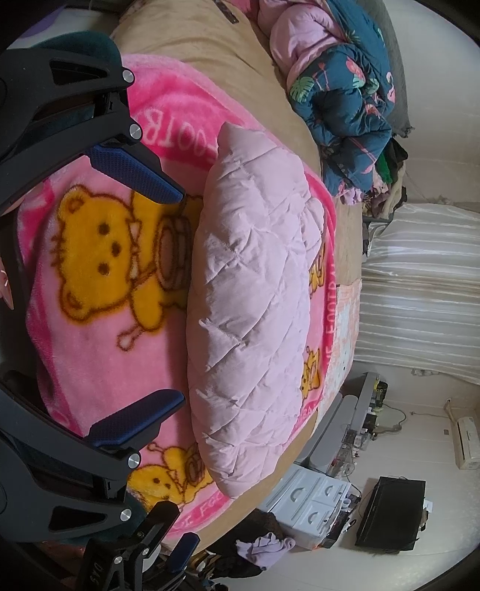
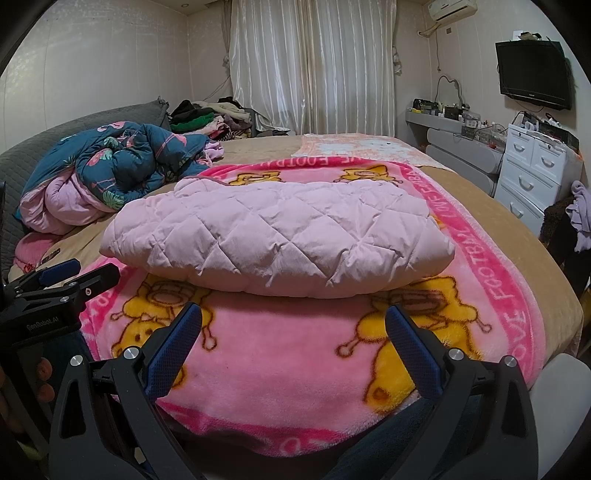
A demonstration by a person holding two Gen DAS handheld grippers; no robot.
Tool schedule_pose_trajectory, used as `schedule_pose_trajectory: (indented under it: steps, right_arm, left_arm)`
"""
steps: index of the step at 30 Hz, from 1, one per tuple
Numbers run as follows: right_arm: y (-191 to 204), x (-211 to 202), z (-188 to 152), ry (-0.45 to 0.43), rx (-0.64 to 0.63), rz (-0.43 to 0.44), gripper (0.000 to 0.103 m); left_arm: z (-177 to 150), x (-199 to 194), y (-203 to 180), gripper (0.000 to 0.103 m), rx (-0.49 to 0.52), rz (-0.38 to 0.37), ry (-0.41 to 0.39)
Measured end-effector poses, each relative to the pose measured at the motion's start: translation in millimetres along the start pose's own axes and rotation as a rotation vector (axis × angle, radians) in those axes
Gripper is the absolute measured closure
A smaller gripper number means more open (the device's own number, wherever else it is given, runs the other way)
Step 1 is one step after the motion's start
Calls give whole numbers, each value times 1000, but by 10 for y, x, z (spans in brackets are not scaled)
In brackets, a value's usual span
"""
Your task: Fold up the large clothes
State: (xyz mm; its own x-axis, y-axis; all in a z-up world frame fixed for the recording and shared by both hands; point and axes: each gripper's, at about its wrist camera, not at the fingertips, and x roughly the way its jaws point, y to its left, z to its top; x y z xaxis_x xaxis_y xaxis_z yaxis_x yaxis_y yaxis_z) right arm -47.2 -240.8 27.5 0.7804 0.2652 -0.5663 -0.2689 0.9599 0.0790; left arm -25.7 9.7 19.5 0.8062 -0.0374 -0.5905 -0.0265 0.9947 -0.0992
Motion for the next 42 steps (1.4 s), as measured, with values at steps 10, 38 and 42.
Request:
schedule_pose_trajectory:
  steps: [10,38,42]
  right_arm:
    - [1,4,-7,-1,0,1,4]
    - [-68,-9,37,-8,13,-15,4]
    - [-310,-58,55,-30,69,-54,4]
  left_arm:
    - [-5,-1,0,9,0,1,-1]
    - [37,18,71,9,-12,34,5]
    - [66,90,206,9,-38,73,3]
